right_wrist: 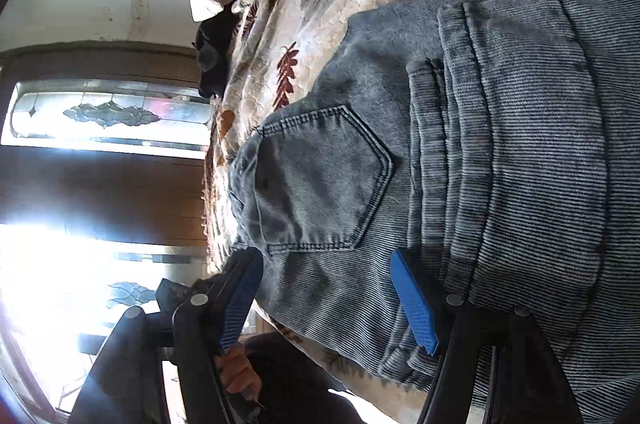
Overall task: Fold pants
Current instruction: 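Grasp the jeans waistband edge with the left tool, then fold the held waistband over toward the folded hem with the left tool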
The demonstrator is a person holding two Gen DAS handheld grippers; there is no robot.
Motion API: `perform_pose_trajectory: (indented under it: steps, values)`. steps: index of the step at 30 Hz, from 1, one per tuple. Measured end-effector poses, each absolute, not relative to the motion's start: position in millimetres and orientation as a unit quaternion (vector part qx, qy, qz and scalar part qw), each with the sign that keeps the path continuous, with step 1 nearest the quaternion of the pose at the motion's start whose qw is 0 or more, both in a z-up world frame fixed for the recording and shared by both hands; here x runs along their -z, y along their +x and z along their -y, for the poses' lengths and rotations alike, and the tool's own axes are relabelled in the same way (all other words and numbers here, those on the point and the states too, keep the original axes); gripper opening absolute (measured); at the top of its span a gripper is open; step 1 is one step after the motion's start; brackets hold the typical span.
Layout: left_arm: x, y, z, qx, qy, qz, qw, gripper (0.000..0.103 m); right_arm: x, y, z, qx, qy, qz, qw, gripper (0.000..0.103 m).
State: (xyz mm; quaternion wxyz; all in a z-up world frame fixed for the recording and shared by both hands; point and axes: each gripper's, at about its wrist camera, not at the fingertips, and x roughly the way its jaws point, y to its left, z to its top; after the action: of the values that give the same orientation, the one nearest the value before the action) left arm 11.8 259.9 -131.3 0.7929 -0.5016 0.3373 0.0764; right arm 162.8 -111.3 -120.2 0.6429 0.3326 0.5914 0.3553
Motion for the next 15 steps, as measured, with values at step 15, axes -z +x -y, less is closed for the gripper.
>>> perform_pose_trajectory:
  steps: [15]
  values:
    - [96.6,23.5,-241.1,-0.067,-0.433,-0.315,0.842,0.011,134.2,178.5,77.4,-0.324,0.301,-0.63,0.639,0.075]
